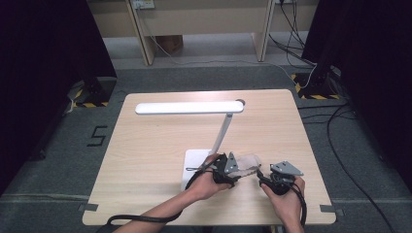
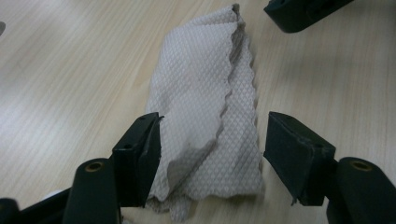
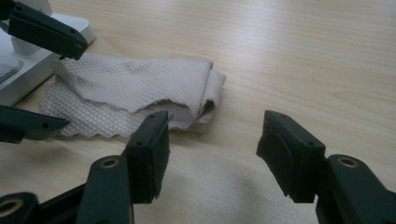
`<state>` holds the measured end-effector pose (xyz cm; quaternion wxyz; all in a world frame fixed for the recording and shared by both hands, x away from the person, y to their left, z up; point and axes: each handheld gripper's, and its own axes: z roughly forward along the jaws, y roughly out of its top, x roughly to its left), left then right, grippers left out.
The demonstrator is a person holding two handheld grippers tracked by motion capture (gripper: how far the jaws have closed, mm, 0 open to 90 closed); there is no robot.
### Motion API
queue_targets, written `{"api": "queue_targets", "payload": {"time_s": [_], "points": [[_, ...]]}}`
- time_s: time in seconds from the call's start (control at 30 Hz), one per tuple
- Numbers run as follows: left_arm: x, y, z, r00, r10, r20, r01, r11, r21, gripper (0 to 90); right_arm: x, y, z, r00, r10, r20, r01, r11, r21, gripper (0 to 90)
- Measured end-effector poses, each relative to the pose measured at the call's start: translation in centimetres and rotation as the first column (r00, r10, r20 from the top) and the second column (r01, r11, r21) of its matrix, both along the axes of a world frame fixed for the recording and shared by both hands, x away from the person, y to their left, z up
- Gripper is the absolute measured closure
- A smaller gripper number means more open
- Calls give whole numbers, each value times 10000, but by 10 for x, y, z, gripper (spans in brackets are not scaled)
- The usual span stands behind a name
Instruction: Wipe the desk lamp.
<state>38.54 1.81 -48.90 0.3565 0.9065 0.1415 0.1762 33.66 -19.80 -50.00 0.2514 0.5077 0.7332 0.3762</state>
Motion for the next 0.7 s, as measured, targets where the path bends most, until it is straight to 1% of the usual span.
{"api": "queue_targets", "payload": {"time_s": [0.03,0.07,0.13,0.17,0.2,0.23,0.27,0.3,0.37,0.43,0.47,0.53,0.6,0.63,0.67,0.7], "points": [[-1,-5,1,10000,-45,39,45,10000,-47,353,0,0,0,10000,25,6,-25,10000,17,427],[-1,-7,1,9999,-96,78,96,10000,19,353,0,0,1,10000,45,12,-46,10000,23,428],[0,-9,0,10000,-70,2,70,10000,-23,357,-1,0,1,10000,9,-4,-9,10000,45,427],[1,-13,-2,10000,42,-80,-42,10000,9,357,-1,-1,0,10000,40,-8,-39,10000,84,427],[0,-15,-4,10000,34,-1,-34,9999,102,358,-1,-1,0,10000,3,-35,-3,9999,110,427],[1,-16,-5,10000,36,-11,-36,9999,131,358,-1,-2,0,10000,0,-2,0,10000,94,427],[1,-17,-7,9999,30,-99,-28,9999,167,357,-1,-2,1,10000,-34,-6,34,9999,136,427],[1,-19,-9,9998,102,-149,-98,9997,235,357,-1,-3,1,10000,-28,79,27,10000,54,427],[3,-21,-11,9999,107,-86,-103,9988,478,358,-1,-4,1,10000,-52,27,51,9999,162,427],[4,-23,-12,9997,190,-160,-181,9985,514,359,-2,-4,1,10000,-93,22,93,9998,161,427],[5,-23,-13,9995,251,-202,-242,9987,458,357,-2,-4,1,10000,-85,22,84,9998,158,427],[6,-24,-12,9994,303,-162,-294,9981,543,363,-2,-4,1,10000,-79,21,79,9998,156,427],[7,-26,-12,9988,440,-217,-429,9977,518,368,-2,-4,0,10000,-72,17,72,9999,145,427],[8,-26,-11,9986,480,-242,-465,9971,595,369,-1,-4,0,10000,-63,0,63,9999,153,427],[8,-27,-12,9980,568,-289,-554,9974,464,369,-1,-3,0,10000,-55,-21,55,9998,165,428],[8,-28,-12,9975,611,-341,-594,9971,482,371,-1,-3,0,10000,-29,-10,29,9999,159,427]]}}
